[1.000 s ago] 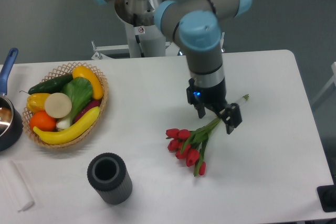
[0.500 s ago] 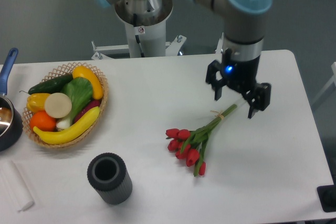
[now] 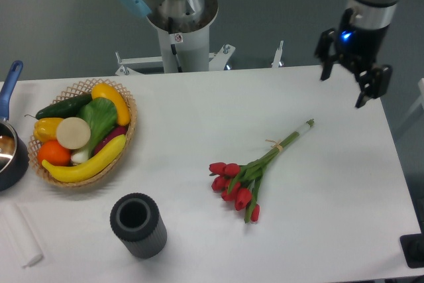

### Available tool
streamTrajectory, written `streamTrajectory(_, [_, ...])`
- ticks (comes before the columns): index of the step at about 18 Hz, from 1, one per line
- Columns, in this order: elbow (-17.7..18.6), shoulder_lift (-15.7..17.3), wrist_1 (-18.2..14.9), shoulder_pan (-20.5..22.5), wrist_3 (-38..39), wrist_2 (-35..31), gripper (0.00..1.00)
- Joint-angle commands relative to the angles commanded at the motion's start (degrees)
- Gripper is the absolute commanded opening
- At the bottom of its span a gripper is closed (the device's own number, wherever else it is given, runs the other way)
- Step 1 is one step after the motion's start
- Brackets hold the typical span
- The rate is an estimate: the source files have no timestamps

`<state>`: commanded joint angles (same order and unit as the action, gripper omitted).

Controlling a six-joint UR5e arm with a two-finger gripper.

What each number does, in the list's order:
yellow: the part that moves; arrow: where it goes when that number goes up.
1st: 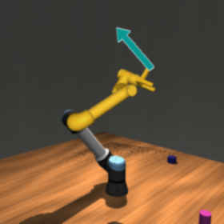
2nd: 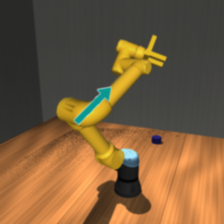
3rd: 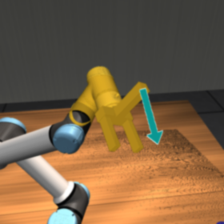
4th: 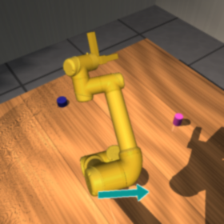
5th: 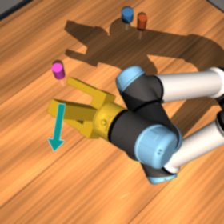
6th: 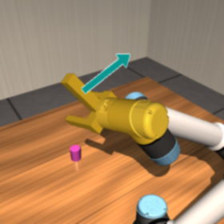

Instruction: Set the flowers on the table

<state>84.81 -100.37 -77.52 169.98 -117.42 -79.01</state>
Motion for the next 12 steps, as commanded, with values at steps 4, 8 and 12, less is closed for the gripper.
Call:
streamTrajectory(4, [0.4, 0.5, -0.4, 0.0, 0.0, 0.2, 1.0])
streamTrajectory(8, [0.9, 1.4, -0.4, -0.6, 0.5, 0.3, 1.0])
streamTrajectory(12, [2.0, 2.9, -0.6, -1.4, 0.7, 1.1, 1.0])
